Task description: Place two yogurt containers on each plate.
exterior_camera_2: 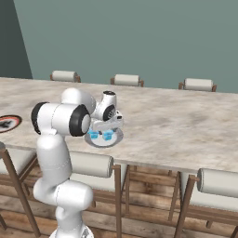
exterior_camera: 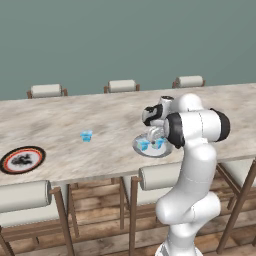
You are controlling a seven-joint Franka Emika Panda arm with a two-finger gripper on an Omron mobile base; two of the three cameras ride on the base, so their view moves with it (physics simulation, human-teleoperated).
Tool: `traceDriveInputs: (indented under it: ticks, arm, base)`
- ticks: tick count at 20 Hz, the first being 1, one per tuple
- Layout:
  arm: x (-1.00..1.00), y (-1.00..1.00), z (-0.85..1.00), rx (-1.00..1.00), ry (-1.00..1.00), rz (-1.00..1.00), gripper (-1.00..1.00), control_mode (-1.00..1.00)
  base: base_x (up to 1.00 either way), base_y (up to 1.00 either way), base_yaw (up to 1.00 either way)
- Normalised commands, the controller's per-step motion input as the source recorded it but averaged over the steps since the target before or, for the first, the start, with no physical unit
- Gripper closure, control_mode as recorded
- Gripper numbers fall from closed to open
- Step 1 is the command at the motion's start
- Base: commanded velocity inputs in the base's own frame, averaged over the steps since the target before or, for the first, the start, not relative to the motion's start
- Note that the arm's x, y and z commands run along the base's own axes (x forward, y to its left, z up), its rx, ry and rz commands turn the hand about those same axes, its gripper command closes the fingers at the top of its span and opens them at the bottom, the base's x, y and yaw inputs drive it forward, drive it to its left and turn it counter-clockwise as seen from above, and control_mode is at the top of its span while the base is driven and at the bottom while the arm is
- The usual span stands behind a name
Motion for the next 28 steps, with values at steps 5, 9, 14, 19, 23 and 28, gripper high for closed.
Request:
traceDriveInputs:
  ticks: [5, 9, 14, 19, 23, 28]
  arm:
    - [-0.38, 0.0, 0.55, 0.0, -0.07, 0.0, -1.0, -1.0]
    - [-0.49, 0.0, 0.56, 0.0, -0.1, 0.0, -1.0, -1.0]
    - [-0.66, 0.09, 0.32, 0.0, -0.03, -0.18, -1.0, -1.0]
    - [-0.94, 0.02, 0.33, 0.0, 0.0, -0.48, -1.0, -1.0]
    - [-0.93, 0.05, 0.76, 0.0, 0.01, -0.43, -1.0, -1.0]
    - [-0.99, 0.0, 1.0, 0.0, -0.05, -0.18, -1.0, -1.0]
  base:
    - [0.0, 0.0, 0.0]
    - [0.0, 0.0, 0.0]
    - [0.0, 0.0, 0.0]
    - [0.0, 0.0, 0.0]
    - [0.0, 0.0, 0.0]
    - [0.0, 0.0, 0.0]
